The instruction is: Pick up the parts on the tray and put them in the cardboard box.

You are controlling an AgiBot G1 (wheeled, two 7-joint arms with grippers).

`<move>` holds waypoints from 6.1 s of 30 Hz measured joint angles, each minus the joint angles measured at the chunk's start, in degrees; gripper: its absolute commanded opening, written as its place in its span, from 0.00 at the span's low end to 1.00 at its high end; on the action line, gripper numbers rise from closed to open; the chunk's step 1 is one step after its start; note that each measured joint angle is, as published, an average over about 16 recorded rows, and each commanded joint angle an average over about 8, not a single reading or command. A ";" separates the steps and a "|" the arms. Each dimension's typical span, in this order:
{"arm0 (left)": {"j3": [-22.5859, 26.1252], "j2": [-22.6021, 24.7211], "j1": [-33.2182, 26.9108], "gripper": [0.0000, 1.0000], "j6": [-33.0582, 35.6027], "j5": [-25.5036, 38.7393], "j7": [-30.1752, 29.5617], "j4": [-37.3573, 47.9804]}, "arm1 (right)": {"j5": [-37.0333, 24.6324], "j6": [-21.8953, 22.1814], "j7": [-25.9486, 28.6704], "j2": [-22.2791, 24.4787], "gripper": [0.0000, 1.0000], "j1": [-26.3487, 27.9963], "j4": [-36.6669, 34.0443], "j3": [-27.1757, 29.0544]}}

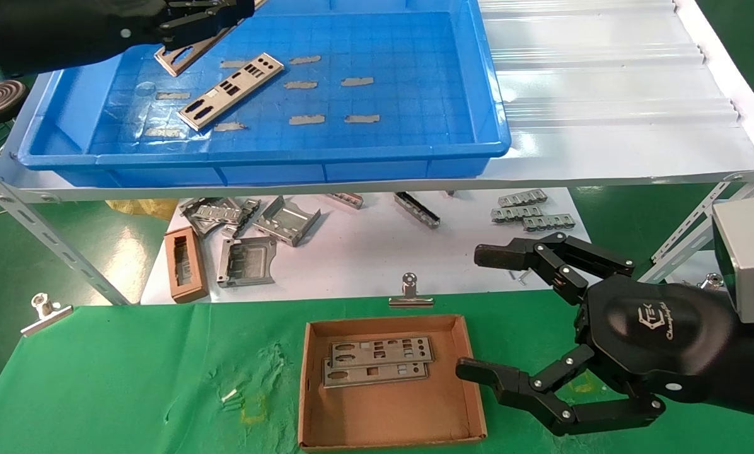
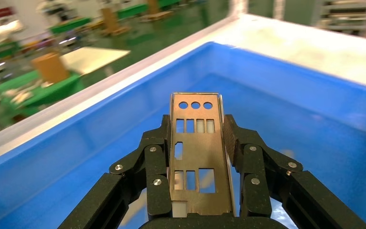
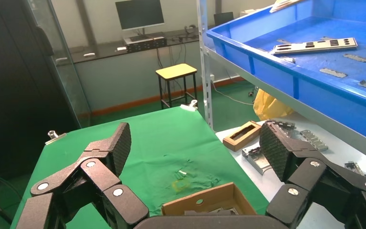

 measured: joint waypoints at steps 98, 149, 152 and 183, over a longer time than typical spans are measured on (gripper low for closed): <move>14.79 -2.40 42.36 1.00 2.70 -20.25 -0.07 -37.80 | 0.00 0.01 0.00 0.00 1.00 -0.02 -0.01 0.00; -10.28 -24.04 53.67 1.00 9.74 -28.15 -18.29 -67.76 | 0.00 0.02 0.00 0.00 1.00 -0.02 -0.02 0.00; -11.35 -24.95 54.16 1.00 10.06 -28.51 -19.02 -69.03 | 0.00 0.02 0.00 0.01 1.00 -0.02 -0.02 0.00; -11.91 -25.45 54.44 1.00 10.21 -28.70 -19.49 -69.70 | 0.01 0.03 0.00 0.01 1.00 -0.03 -0.03 0.00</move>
